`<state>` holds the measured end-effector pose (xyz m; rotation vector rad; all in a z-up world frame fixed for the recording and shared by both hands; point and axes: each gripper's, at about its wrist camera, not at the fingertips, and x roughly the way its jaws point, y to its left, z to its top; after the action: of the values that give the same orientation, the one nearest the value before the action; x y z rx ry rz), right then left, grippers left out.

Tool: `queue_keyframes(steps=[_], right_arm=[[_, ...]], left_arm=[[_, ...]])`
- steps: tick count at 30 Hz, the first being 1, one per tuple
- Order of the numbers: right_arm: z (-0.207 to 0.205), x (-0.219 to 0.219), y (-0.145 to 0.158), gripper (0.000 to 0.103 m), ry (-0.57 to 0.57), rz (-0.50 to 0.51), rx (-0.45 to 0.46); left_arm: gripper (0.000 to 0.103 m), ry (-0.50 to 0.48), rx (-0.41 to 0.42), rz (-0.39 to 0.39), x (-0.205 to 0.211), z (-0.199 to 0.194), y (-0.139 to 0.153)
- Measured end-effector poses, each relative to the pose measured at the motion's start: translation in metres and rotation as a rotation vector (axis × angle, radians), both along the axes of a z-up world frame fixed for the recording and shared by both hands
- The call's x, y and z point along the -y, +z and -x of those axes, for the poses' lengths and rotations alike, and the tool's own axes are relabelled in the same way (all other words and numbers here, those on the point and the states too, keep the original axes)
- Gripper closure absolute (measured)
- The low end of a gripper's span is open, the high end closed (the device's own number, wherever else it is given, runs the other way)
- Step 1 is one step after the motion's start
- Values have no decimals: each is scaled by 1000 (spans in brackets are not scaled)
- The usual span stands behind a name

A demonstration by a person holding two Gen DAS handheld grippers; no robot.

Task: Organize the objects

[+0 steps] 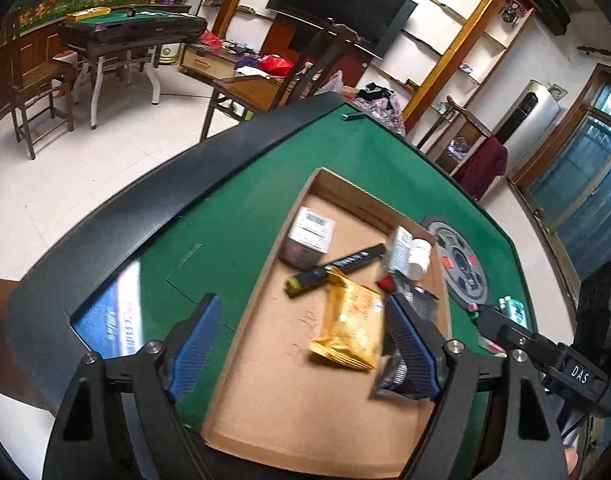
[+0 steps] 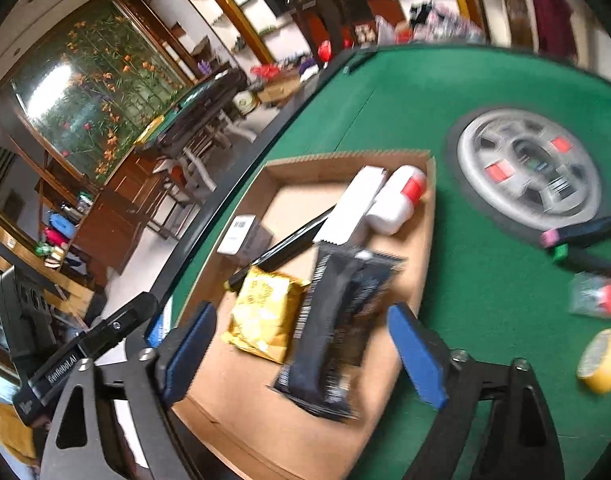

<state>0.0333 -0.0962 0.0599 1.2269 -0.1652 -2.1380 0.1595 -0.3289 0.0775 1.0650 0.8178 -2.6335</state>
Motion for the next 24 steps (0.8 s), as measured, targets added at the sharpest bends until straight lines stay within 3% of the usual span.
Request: queue_keyframes(steps=[3,7,12,18,21,24], right_arm=[[-8,-23,9,8,-20,-15,-53],[-11,-67,12,8,-66,-50,-97],[1,-151,7,8,-226,-100,-125],[25,-257,-6,8,-527,-136,-157],[32,-286,-6,8,-633,-191,-216],[36,-307,-15,8,-703,-174,-216]], left_arm=[[20,-17,-7,6,-16,-1,4],[20,-13,-6,92,-37,-6,9],[20,-35,-21,179,-66,-10,14],[20,-168,-13,175,-114,11,12],[19,-239,6,170,-143,24,8],[19,-325,38,153,-178,41,-3]])
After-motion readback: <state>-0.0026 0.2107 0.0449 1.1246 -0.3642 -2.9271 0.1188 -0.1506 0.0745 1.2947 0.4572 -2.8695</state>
